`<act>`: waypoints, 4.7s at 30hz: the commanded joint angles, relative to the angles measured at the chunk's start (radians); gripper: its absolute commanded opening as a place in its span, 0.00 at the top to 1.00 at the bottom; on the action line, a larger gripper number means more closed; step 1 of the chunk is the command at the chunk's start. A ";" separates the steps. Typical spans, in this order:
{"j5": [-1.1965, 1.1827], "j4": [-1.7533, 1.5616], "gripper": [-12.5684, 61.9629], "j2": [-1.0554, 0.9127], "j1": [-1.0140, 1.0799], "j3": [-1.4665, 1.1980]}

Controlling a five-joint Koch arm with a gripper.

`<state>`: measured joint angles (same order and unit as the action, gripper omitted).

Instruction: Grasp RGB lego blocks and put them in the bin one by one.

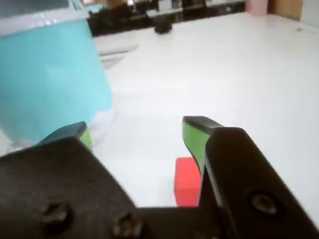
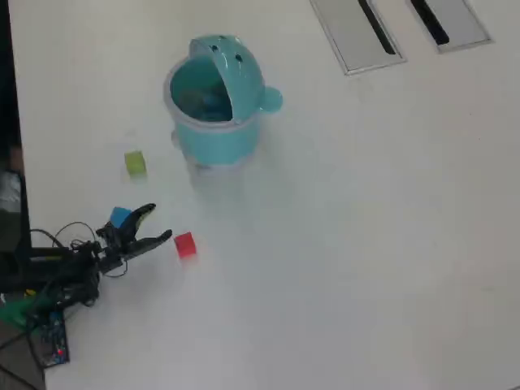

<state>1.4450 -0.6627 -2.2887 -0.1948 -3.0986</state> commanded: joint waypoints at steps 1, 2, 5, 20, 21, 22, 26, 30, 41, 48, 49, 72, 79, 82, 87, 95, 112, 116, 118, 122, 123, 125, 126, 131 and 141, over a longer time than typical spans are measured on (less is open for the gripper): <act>0.066 0.028 0.39 -0.066 0.000 -0.072; 0.074 0.043 0.39 -0.066 -0.002 -0.071; 0.086 0.101 0.39 -0.066 0.000 -0.066; 0.213 0.341 0.39 -0.057 0.014 0.041; 0.222 0.353 0.39 -0.058 0.017 0.054; 0.225 0.362 0.39 -0.057 0.018 0.061; 0.247 0.388 0.39 -0.051 0.031 0.095; 0.258 0.388 0.39 -0.043 0.049 0.126; 0.301 0.465 0.39 0.023 0.078 0.259; 0.331 0.451 0.39 0.152 0.133 0.354; 0.334 0.451 0.39 0.175 0.143 0.370; 0.364 0.310 0.39 0.482 0.172 0.425; 0.360 0.213 0.43 0.601 0.184 0.433; 0.348 0.202 0.53 0.624 0.189 0.431; 0.304 0.202 0.61 0.612 0.175 0.420; 0.187 0.270 0.61 0.420 0.094 0.416; -0.035 0.672 0.61 0.012 -0.058 0.569; -0.043 0.690 0.64 -0.058 -0.156 0.646; -0.043 0.686 0.65 -0.061 -0.175 0.670; -0.032 0.687 0.65 -0.063 -0.224 0.742; -0.005 0.669 0.65 -0.058 -0.258 0.782; 0.063 0.609 0.65 -0.040 -0.331 0.830; 0.066 0.597 0.65 -0.029 -0.344 0.847; 0.107 0.522 0.65 0.052 -0.382 0.951; 0.120 0.287 0.65 0.249 -0.442 1.035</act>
<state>1.5432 -0.2792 -2.0264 -0.6305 -2.1813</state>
